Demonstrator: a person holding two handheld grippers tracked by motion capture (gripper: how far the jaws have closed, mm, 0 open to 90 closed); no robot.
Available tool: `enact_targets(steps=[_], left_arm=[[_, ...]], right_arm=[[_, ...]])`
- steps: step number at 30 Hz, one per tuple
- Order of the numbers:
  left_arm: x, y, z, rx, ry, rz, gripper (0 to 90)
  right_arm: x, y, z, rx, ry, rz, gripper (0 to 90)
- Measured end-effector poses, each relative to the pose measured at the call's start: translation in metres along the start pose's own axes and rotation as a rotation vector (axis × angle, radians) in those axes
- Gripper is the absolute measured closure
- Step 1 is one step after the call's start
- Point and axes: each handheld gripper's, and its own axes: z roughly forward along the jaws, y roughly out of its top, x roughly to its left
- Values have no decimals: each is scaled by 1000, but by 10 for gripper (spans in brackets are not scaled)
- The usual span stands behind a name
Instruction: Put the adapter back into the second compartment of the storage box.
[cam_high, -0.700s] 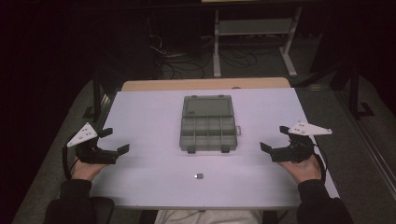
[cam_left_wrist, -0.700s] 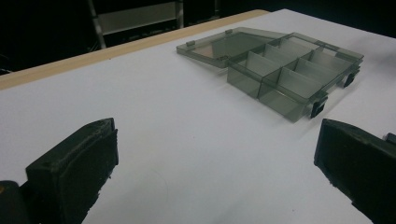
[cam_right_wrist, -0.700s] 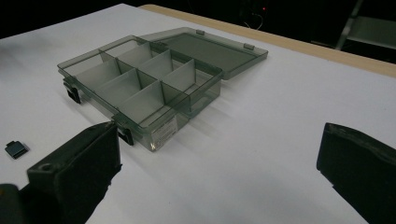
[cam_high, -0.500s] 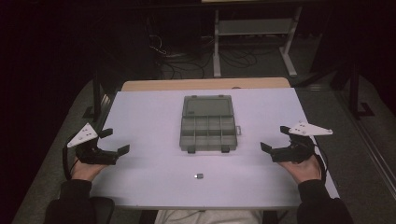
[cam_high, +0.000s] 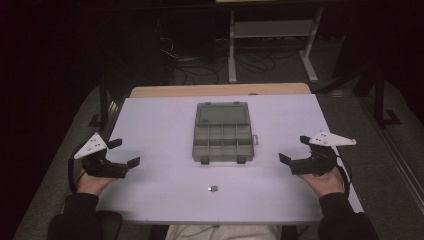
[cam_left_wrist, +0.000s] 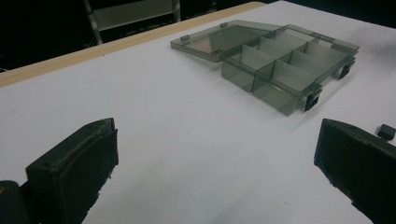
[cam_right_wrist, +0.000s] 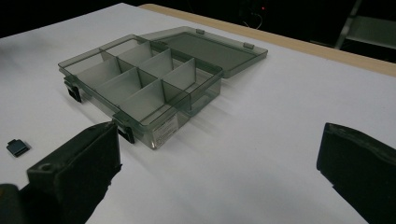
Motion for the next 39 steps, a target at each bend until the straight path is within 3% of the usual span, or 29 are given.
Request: enact_targets(steps=[13, 27, 39], left_arm=[[-12, 17, 5, 57, -32, 77, 0], [-21, 31, 13, 87, -69, 111, 0], [-34, 50, 29, 141, -96, 169, 0]], right_arm=[[0, 0, -2, -1, 4, 6, 0], [0, -1, 1, 12, 15, 4, 0], [1, -1, 3, 18, 21, -2, 0]])
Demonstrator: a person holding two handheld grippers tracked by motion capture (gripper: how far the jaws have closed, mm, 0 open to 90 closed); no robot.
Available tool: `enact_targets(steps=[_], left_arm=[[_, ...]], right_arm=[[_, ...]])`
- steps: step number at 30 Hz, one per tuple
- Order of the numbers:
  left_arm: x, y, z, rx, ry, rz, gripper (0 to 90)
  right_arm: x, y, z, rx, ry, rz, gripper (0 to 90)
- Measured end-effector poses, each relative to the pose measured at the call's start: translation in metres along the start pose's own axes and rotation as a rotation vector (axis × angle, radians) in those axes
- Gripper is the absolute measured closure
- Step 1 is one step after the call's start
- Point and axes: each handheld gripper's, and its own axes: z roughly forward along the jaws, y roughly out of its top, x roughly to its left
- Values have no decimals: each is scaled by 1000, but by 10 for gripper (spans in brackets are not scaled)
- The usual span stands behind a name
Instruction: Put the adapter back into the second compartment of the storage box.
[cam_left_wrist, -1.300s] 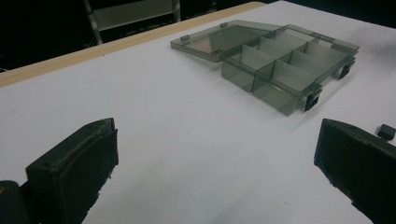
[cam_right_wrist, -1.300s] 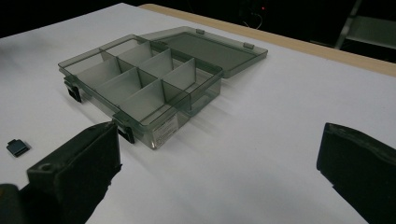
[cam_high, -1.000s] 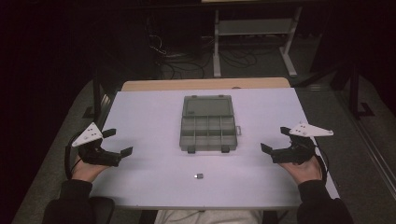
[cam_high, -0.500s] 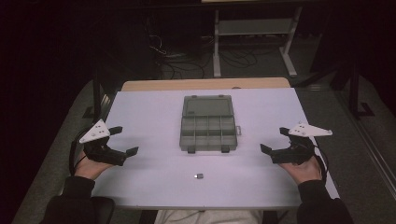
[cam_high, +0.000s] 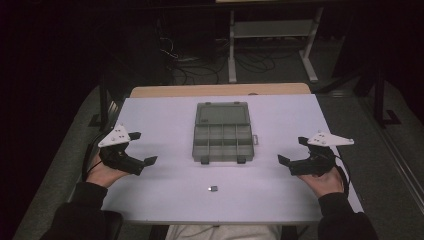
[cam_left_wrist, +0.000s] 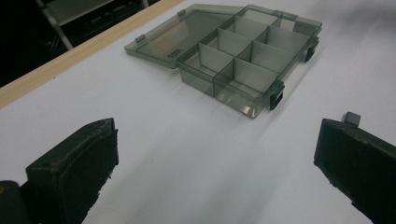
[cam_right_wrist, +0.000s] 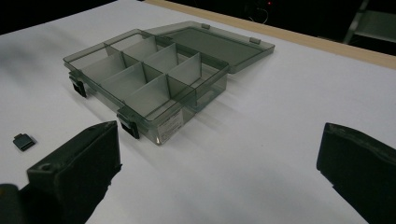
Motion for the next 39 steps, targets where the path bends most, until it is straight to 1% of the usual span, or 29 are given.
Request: enact_targets(steps=[2, 3, 8, 19, 25, 30, 33, 39], left_arm=[[0, 0, 0, 0, 0, 0, 0], [-3, 7, 5, 18, -18, 18, 0], [-6, 14, 12, 34, -38, 27, 0], [-15, 23, 25, 64, -77, 61, 0], [-19, 27, 29, 72, -92, 71, 0], [-25, 31, 37, 83, -114, 92, 0], [-29, 32, 43, 100, -125, 107, 0], [-35, 34, 50, 116, -145, 121, 0]], right_arm=[[0, 0, 0, 0, 0, -1, 0], [0, 0, 0, 0, 0, -1, 0], [0, 0, 0, -1, 0, -2, 0], [0, 0, 0, 1, 0, -2, 0], [1, 0, 0, 3, 2, -4, 0], [1, 0, 1, 6, 5, -6, 0], [1, 0, 1, 7, 7, -6, 0], [1, 0, 1, 10, 8, -8, 0]])
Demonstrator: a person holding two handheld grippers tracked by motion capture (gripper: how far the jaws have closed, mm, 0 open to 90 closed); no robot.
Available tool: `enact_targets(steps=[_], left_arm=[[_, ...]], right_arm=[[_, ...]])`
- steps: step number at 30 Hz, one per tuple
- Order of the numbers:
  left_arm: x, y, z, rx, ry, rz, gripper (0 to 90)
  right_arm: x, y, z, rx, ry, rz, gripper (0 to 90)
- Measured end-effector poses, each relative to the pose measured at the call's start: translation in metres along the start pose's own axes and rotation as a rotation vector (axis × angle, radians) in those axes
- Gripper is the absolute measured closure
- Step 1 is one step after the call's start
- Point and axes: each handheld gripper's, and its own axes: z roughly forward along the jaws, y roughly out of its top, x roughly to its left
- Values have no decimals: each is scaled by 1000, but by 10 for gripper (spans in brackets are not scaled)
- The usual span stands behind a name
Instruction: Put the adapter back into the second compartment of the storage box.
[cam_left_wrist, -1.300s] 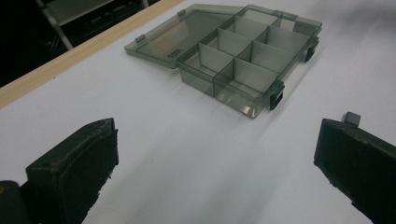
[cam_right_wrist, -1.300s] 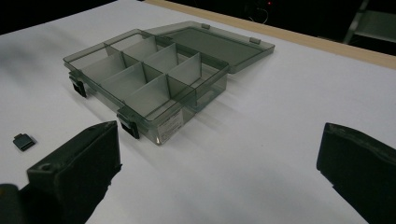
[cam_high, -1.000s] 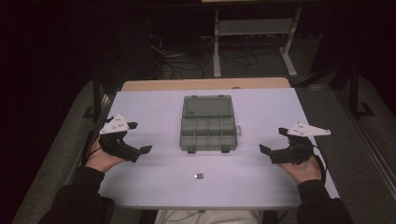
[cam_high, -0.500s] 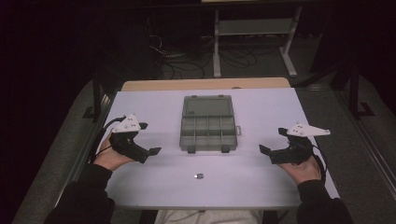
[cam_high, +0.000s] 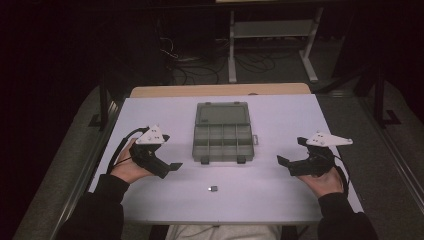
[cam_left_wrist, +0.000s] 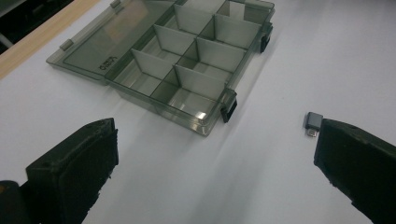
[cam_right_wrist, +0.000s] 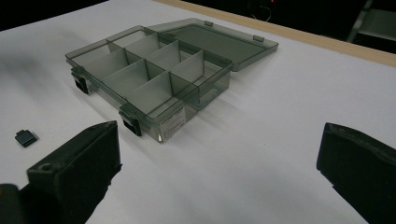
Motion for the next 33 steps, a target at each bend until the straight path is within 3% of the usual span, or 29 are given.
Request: enact_targets(steps=[14, 33], left_arm=[[-12, 7, 21, 46, -62, 42, 0], [-29, 11, 50, 79, -124, 66, 0]], right_arm=[[1, 0, 1, 6, 5, -6, 0], [2, 0, 1, 10, 5, -16, 0]])
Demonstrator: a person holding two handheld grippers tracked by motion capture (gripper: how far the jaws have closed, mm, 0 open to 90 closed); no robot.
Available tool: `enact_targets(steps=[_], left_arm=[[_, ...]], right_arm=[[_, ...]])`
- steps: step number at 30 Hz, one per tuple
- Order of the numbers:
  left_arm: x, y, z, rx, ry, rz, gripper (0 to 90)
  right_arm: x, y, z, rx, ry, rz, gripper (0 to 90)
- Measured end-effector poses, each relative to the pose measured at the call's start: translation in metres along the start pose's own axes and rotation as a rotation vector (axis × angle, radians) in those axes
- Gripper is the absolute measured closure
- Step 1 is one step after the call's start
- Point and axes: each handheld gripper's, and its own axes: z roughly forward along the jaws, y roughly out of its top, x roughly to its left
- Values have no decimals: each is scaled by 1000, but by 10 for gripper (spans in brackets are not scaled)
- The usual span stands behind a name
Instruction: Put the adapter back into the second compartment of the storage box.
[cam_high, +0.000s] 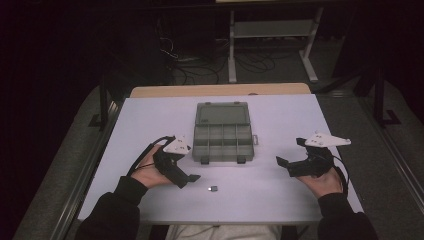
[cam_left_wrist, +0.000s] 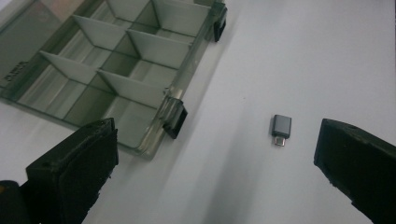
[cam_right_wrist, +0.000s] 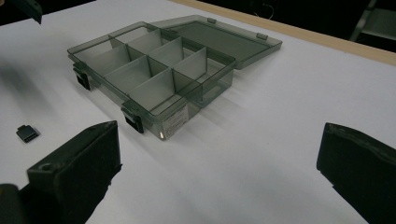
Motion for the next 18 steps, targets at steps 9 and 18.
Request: enact_targets(steps=[9, 18], left_arm=[[-7, 3, 16, 30, -37, 18, 0], [-16, 4, 29, 52, -60, 37, 0]], right_arm=[[1, 0, 0, 4, 3, -4, 0], [1, 0, 1, 7, -1, -8, 0]])
